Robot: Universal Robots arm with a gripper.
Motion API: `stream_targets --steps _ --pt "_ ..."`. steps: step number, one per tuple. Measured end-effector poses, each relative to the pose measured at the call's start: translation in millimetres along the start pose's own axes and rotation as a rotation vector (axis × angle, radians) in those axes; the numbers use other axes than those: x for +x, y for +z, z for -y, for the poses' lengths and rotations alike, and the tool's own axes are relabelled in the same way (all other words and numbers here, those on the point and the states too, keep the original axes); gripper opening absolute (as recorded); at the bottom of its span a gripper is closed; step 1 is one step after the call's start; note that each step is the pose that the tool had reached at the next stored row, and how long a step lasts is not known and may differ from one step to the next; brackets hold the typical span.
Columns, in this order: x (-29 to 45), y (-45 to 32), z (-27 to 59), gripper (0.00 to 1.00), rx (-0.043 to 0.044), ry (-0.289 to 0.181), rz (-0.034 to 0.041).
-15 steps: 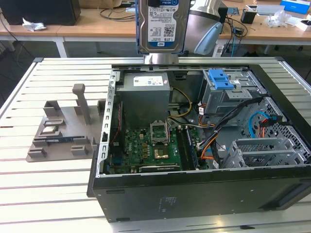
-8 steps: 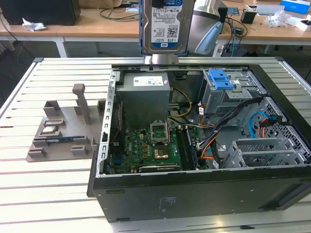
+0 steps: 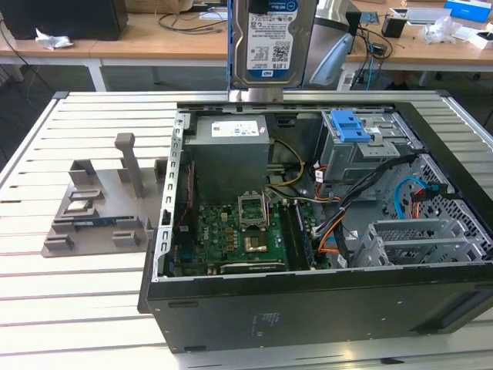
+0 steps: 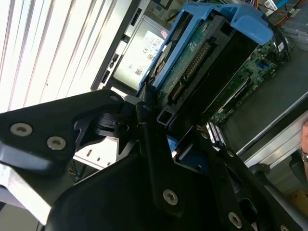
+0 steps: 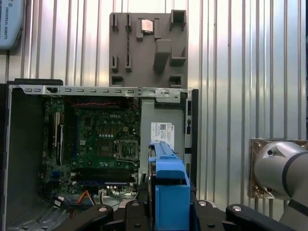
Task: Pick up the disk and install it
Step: 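Pick up the disk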
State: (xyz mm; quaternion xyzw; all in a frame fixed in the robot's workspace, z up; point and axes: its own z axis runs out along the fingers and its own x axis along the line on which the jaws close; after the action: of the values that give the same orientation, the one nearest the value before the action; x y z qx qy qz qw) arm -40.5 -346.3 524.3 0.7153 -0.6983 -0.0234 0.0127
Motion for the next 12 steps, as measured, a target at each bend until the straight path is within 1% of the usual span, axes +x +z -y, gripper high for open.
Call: stream_targets --steps 12 --pt "8.9 -0.8 13.2 0.36 -0.0003 0.0 0.0"
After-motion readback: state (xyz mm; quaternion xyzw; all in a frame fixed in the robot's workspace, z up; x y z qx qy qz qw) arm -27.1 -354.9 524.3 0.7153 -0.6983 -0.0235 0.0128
